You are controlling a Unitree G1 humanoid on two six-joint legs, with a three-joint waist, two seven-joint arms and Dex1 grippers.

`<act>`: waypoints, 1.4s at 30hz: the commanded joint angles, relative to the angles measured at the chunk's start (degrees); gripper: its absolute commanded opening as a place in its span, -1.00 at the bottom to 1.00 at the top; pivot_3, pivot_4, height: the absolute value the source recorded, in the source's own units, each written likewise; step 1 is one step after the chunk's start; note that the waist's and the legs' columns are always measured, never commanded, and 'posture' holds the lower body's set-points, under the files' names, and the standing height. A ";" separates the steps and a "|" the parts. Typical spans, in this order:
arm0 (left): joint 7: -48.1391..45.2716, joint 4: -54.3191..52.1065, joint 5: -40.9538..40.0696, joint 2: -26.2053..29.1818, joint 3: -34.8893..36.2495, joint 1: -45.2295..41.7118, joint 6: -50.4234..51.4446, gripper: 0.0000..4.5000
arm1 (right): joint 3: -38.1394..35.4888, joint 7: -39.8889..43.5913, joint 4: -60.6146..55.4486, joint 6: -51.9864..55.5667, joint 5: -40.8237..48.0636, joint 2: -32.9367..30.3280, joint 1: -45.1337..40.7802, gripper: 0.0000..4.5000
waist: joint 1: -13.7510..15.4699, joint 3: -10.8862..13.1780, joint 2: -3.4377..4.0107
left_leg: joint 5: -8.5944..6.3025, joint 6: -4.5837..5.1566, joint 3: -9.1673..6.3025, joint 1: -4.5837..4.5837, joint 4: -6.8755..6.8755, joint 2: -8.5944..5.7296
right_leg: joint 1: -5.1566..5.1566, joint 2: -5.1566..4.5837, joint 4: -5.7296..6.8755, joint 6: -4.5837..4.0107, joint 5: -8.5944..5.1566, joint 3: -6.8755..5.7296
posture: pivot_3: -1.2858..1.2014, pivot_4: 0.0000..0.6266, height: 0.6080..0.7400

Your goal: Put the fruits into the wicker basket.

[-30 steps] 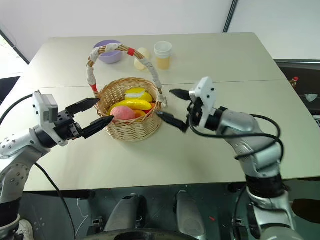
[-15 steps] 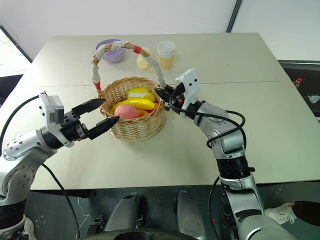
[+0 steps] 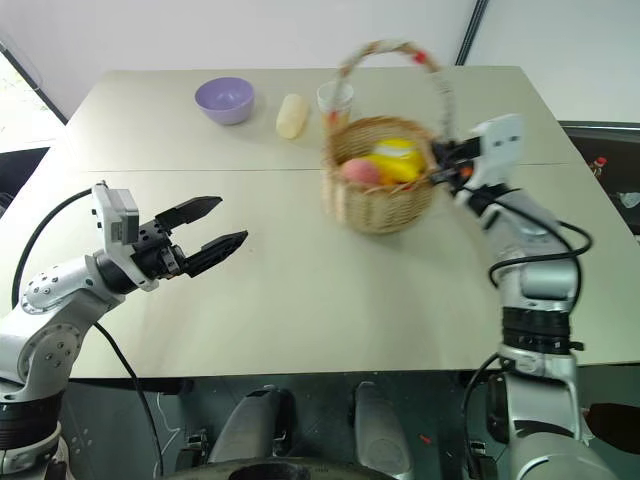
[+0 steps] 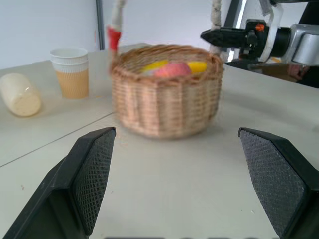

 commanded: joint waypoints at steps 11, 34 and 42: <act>0.49 0.11 2.16 -0.95 0.42 -1.48 -1.63 0.87 | -4.67 -4.07 15.15 -12.08 -3.10 -3.29 -5.06 0.12 | -1.45 0.04 0.07 | 0.01 0.01 0.04 0.10 -0.03 0.13 | 0.00 0.17 0.11 0.00 0.00 0.09 | 0.03 -0.52 1.00; 6.07 9.38 9.43 -1.72 12.35 12.86 -6.44 0.87 | 9.52 22.20 -18.15 -3.36 7.04 -4.81 19.30 0.81 | -0.04 0.02 0.08 | -0.01 0.03 0.11 0.17 0.05 0.53 | 0.06 0.27 0.03 -0.02 -0.03 0.05 | 0.03 -0.52 1.00; 6.61 7.80 8.72 -2.65 13.66 15.85 -7.66 0.87 | 10.99 24.02 -16.06 -2.91 6.76 -4.19 16.44 0.81 | 0.29 0.02 0.06 | -0.02 0.03 0.03 0.10 0.05 0.40 | 0.07 0.06 0.01 -0.18 -0.11 -0.01 | 0.03 -0.52 1.00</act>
